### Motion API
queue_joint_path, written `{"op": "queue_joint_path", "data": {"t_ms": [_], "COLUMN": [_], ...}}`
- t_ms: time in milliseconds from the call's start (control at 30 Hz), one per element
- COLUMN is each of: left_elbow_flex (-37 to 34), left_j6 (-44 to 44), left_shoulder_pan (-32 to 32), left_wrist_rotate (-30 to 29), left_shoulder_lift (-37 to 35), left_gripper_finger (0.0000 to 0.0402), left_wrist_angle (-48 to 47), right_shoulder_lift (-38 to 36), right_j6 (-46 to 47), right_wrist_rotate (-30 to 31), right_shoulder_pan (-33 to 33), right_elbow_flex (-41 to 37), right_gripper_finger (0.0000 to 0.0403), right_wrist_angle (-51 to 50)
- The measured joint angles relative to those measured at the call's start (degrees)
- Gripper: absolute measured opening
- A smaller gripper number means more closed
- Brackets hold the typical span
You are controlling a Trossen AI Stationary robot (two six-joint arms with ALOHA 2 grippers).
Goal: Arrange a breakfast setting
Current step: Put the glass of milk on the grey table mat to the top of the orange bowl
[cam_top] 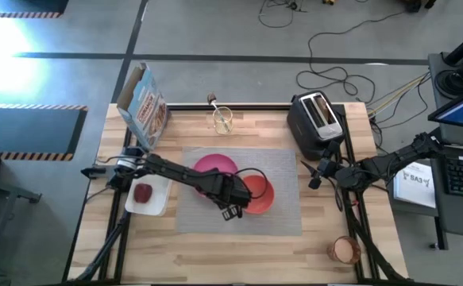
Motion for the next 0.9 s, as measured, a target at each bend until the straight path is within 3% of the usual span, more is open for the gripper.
{"op": "queue_joint_path", "data": {"t_ms": [200,433,633,900], "left_elbow_flex": [4.8,8.6,6.0,-0.7], "left_j6": [-0.2,-3.2,-10.1,-17.2], "left_shoulder_pan": [-1.5,-2.9,-4.6,-6.9], "left_wrist_rotate": [-2.7,-6.5,-7.6,-7.6], "left_shoulder_lift": [0.0,-1.7,-5.9,-12.0], "left_gripper_finger": [0.0158,0.0162,0.0162,0.0162], "left_wrist_angle": [-5.5,-16.8,-21.5,-19.8], "right_shoulder_lift": [0.0,0.0,0.0,0.0], "right_j6": [0.0,0.0,0.0,0.0], "right_wrist_rotate": [0.0,0.0,0.0,0.0], "right_shoulder_pan": [0.0,0.0,0.0,0.0], "right_elbow_flex": [0.0,0.0,0.0,0.0], "right_gripper_finger": [0.0215,0.0215,0.0215,0.0215], "right_wrist_angle": [0.0,0.0,0.0,0.0]}}
